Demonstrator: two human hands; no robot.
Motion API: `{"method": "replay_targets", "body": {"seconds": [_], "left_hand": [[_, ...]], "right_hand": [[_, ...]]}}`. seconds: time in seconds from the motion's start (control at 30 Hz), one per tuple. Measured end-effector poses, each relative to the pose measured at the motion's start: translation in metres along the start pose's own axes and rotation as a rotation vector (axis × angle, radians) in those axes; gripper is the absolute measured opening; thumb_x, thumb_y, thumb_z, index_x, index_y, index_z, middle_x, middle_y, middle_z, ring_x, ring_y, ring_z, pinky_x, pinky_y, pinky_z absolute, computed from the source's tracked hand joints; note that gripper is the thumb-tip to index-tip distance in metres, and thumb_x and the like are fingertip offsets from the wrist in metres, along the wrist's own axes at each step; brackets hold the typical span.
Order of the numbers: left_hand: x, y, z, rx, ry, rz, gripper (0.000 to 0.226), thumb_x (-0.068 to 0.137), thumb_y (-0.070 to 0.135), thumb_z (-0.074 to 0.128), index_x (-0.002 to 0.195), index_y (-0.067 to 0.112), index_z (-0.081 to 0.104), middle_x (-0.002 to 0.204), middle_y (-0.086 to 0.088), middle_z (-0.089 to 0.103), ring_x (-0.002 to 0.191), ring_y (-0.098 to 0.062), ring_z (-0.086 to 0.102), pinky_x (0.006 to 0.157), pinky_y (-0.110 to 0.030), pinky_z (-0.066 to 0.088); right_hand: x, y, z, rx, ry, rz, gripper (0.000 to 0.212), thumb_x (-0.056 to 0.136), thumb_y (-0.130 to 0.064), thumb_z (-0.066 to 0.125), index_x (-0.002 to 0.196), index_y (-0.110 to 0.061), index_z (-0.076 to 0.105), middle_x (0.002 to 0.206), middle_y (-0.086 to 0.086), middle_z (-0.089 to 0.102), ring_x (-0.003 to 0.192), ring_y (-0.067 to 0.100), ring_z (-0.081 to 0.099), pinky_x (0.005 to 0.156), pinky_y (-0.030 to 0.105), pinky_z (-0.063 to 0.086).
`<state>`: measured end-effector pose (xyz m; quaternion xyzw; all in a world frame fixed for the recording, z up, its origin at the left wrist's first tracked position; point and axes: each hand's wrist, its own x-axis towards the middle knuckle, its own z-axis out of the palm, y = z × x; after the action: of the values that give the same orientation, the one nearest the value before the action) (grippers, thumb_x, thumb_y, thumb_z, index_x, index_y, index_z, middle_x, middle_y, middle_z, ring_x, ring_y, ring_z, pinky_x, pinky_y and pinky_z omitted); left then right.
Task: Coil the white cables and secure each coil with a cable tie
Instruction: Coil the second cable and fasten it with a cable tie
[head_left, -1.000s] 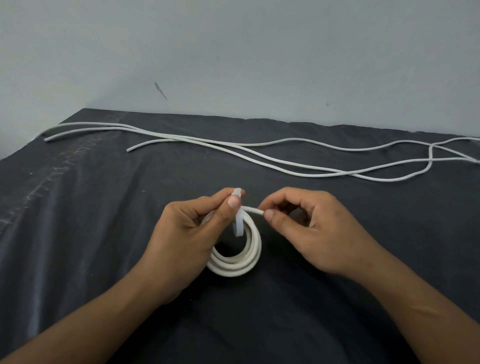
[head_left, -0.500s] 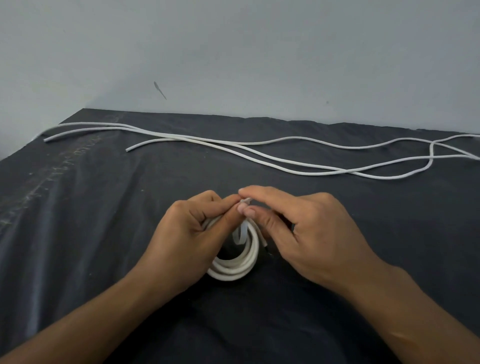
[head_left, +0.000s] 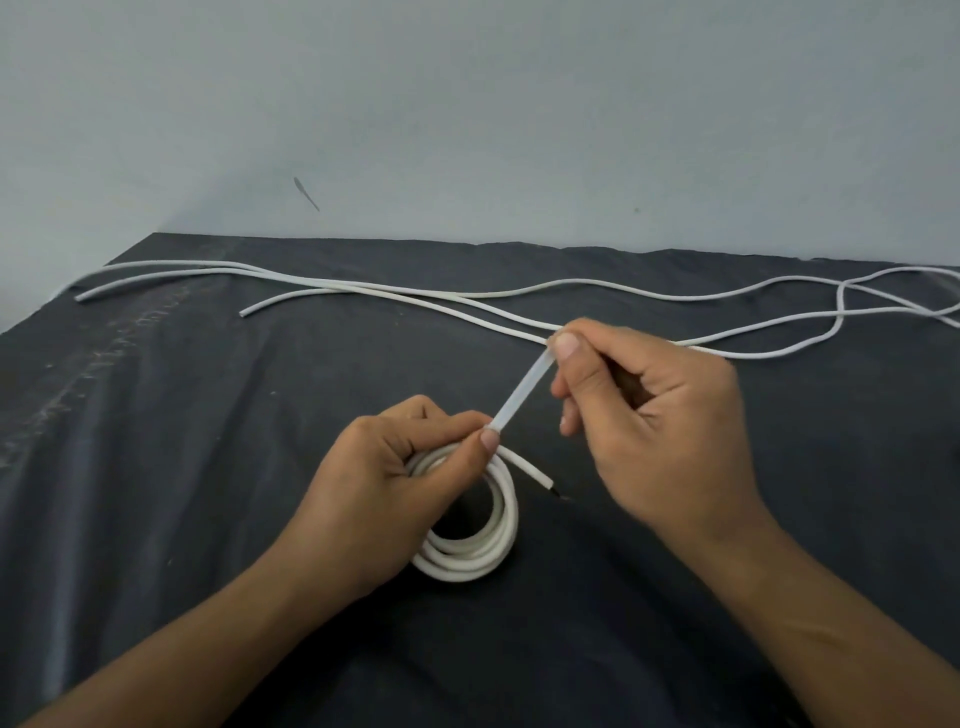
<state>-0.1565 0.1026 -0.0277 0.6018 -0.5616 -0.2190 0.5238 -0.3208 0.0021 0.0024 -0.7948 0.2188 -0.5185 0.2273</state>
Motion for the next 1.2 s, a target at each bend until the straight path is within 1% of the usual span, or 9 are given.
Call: {"method": "replay_targets", "body": {"seconds": [0.17, 0.37, 0.5, 0.63, 0.73, 0.87, 1.0, 1.07, 1.2], "left_hand": [[-0.001, 0.002, -0.001, -0.016, -0.01, -0.041, 0.023, 0.081, 0.045, 0.06, 0.09, 0.035, 0.079, 0.065, 0.007, 0.056, 0.058, 0.001, 0.054, 0.056, -0.007, 0.039], [0.003, 0.006, 0.002, -0.125, -0.069, -0.062, 0.024, 0.079, 0.044, 0.063, 0.087, 0.028, 0.08, 0.065, 0.007, 0.056, 0.058, 0.002, 0.053, 0.058, -0.013, 0.043], [0.001, 0.001, 0.005, -0.24, -0.067, -0.107, 0.024, 0.082, 0.039, 0.065, 0.096, 0.026, 0.079, 0.073, 0.01, 0.071, 0.067, 0.004, 0.061, 0.065, -0.012, 0.047], [0.004, -0.001, 0.006, -0.466, 0.057, -0.13, 0.028, 0.081, 0.033, 0.064, 0.103, 0.022, 0.077, 0.093, -0.002, 0.078, 0.084, -0.005, 0.068, 0.074, -0.018, 0.053], [0.007, -0.001, 0.004, -0.644, 0.094, -0.181, 0.034, 0.079, 0.032, 0.064, 0.109, 0.017, 0.075, 0.107, -0.012, 0.075, 0.099, -0.019, 0.07, 0.087, -0.029, 0.056], [0.004, -0.002, 0.005, -0.556, 0.07, -0.148, 0.039, 0.078, 0.031, 0.064, 0.114, 0.017, 0.071, 0.111, -0.006, 0.075, 0.108, -0.019, 0.068, 0.098, -0.037, 0.049], [0.001, -0.006, 0.004, -0.317, 0.039, -0.041, 0.036, 0.079, 0.033, 0.062, 0.113, 0.026, 0.07, 0.112, 0.008, 0.074, 0.112, -0.01, 0.065, 0.103, -0.041, 0.044], [0.001, -0.008, 0.006, -0.221, 0.017, 0.015, 0.032, 0.08, 0.032, 0.06, 0.11, 0.029, 0.07, 0.112, 0.008, 0.074, 0.112, -0.005, 0.064, 0.102, -0.029, 0.045], [0.0, -0.004, 0.012, -0.087, -0.017, 0.106, 0.031, 0.082, 0.03, 0.057, 0.109, 0.024, 0.07, 0.11, 0.012, 0.071, 0.101, 0.007, 0.064, 0.088, -0.002, 0.04]], "right_hand": [[-0.007, -0.003, 0.011, 0.08, -0.258, 0.063, 0.009, 0.094, -0.021, 0.066, 0.097, -0.017, 0.073, 0.085, -0.008, 0.071, 0.077, 0.006, 0.066, 0.064, 0.01, 0.045], [-0.004, 0.001, 0.012, 0.014, -0.158, -0.015, 0.015, 0.096, -0.014, 0.063, 0.093, -0.01, 0.077, 0.082, 0.0, 0.072, 0.072, 0.015, 0.066, 0.065, 0.028, 0.052], [0.001, 0.003, 0.002, 0.039, -0.262, 0.213, 0.016, 0.094, -0.033, 0.062, 0.095, -0.026, 0.077, 0.085, -0.014, 0.074, 0.081, 0.007, 0.069, 0.072, 0.028, 0.055], [-0.007, 0.003, 0.003, 0.06, -0.528, 0.296, 0.04, 0.09, -0.055, 0.058, 0.125, -0.035, 0.058, 0.106, -0.013, 0.071, 0.099, 0.002, 0.068, 0.089, 0.03, 0.055], [-0.022, -0.003, 0.017, 0.0, -0.664, 0.257, 0.035, 0.101, -0.04, 0.048, 0.135, -0.036, 0.039, 0.11, -0.013, 0.067, 0.098, 0.0, 0.064, 0.085, 0.023, 0.051], [-0.016, -0.001, 0.01, -0.072, -0.534, 0.253, 0.031, 0.105, -0.027, 0.041, 0.136, -0.024, 0.044, 0.111, -0.005, 0.066, 0.095, 0.006, 0.061, 0.085, 0.023, 0.046], [-0.007, 0.015, -0.031, -0.154, -0.365, 0.378, 0.011, 0.104, -0.027, 0.044, 0.115, -0.025, 0.042, 0.084, -0.009, 0.065, 0.07, -0.002, 0.058, 0.066, 0.016, 0.045], [-0.006, 0.029, -0.064, -0.219, -0.304, 0.443, 0.008, 0.102, -0.029, 0.048, 0.102, -0.03, 0.04, 0.081, -0.012, 0.067, 0.065, -0.008, 0.057, 0.063, 0.013, 0.042], [-0.018, 0.056, -0.139, -0.374, -0.176, 0.59, 0.013, 0.097, -0.028, 0.06, 0.086, -0.029, 0.052, 0.091, -0.002, 0.076, 0.059, -0.006, 0.059, 0.064, 0.026, 0.044]]}}
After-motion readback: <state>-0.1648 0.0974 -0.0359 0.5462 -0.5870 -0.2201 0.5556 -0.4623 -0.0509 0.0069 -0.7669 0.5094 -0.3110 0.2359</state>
